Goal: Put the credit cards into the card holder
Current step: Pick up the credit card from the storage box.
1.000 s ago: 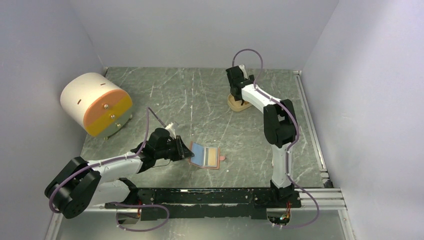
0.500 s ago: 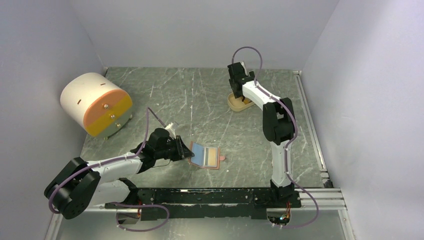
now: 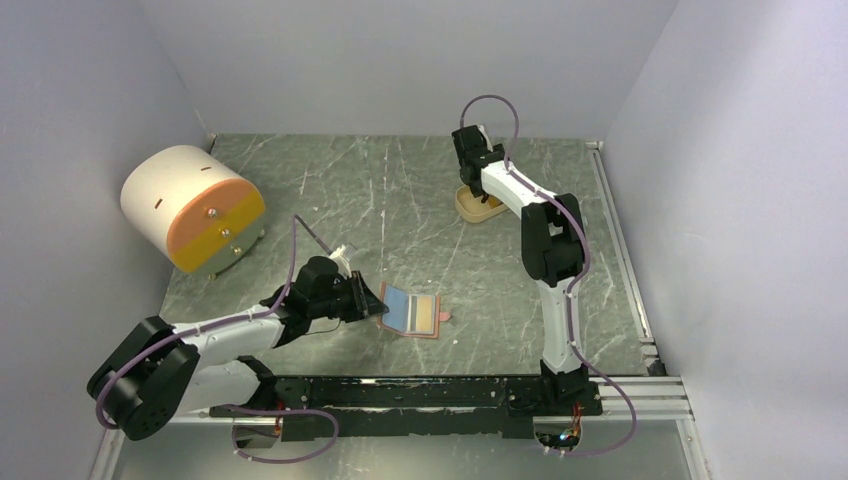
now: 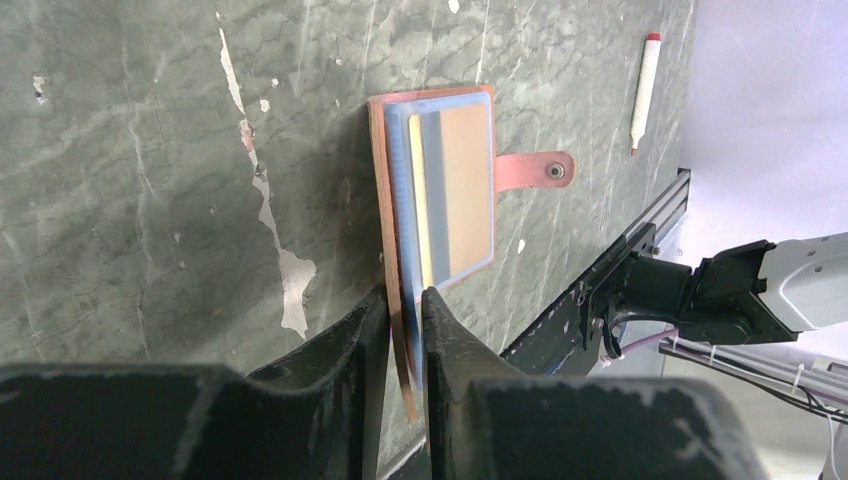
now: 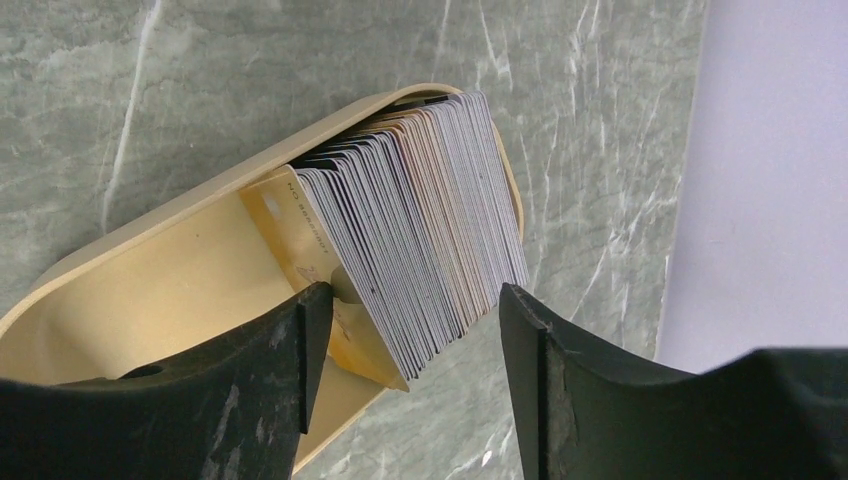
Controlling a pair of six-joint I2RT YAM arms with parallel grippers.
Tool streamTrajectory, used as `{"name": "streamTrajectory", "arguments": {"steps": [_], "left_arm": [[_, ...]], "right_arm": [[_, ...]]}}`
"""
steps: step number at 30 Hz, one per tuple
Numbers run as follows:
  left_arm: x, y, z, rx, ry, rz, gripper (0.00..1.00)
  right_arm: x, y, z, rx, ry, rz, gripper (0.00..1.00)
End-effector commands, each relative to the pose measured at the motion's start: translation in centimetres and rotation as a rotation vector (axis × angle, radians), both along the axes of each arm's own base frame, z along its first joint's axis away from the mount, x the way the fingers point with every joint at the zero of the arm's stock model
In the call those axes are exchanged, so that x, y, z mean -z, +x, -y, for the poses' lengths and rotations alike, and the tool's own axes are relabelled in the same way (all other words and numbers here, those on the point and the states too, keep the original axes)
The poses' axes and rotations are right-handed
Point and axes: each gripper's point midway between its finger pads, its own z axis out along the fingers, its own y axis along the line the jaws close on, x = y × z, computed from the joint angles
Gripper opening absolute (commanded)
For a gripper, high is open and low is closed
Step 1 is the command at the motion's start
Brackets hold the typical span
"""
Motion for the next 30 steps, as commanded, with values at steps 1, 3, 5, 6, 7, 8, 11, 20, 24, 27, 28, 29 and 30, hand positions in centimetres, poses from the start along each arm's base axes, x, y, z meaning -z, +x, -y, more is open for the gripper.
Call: {"name": "streamTrajectory", "arguments": {"steps": [1,3,5,6,7,8,11,20,24,27,28,29,30], "left_arm": [[-0.5,-0.2,0.0,0.008,-0.014,0.026,0.23],[-0.4,-0.2,0.0,0.008,-0.012,0.026,0.24],[-0.4,-0.2,0.0,0.010,-0.012,0.025,0.23],[-0.4,-0.2,0.0,0.008,-0.012,0.024,0.23],[-0.4,-0.3,0.0,0.008,-0.013,0.024,0.23],[-0.3,-0.3,0.0,0.008,-0.012,0.022,0.23],[-0.3,-0.3,-0.1,0.006,-0.010,0.025,0.23],[-0.4,-0.3,-0.1,0.003,-0.010,0.028,0.23],[-0.4,-0.3,-0.2,0.001,-0.011,0.029,0.23],[-0.4,-0.3,-0.2,-0.002,-0.008,0.030,0.23],[-0.4,-0.2,-0.2,-0.001,-0.008,0.030,0.23],[-0.4,-0.2,-0.2,-0.001,-0.007,0.029,0.23],[-0.4,-0.2,-0.2,-0.002,-0.009,0.030,0.24]], "right_arm": [[-1.3,0.6,0.7,0.016,-0.038,0.024,0.63],[-1.5,0.6,0.7,0.015,-0.035,0.028,0.61],[-1.5,0.6,0.7,0.014,-0.035,0.026,0.58],[-1.4,0.6,0.7,0.013,-0.034,0.023,0.57],[-1.3,0.6,0.6,0.010,-0.029,0.019,0.56],[-1.1,0.5,0.5,0.007,-0.025,0.016,0.55],[-1.1,0.5,0.4,0.007,-0.014,0.014,0.50],[-1.3,0.4,0.2,0.006,0.001,0.014,0.38],[-1.3,0.4,-0.1,0.001,0.020,0.009,0.30],[-1.4,0.2,-0.7,-0.012,0.062,0.002,0.23],[-1.4,0.1,-1.0,-0.016,0.080,-0.001,0.20],[-1.5,-0.1,-1.3,-0.020,0.103,-0.004,0.16],[-1.6,-0.4,-1.6,-0.025,0.126,-0.010,0.14]]}}
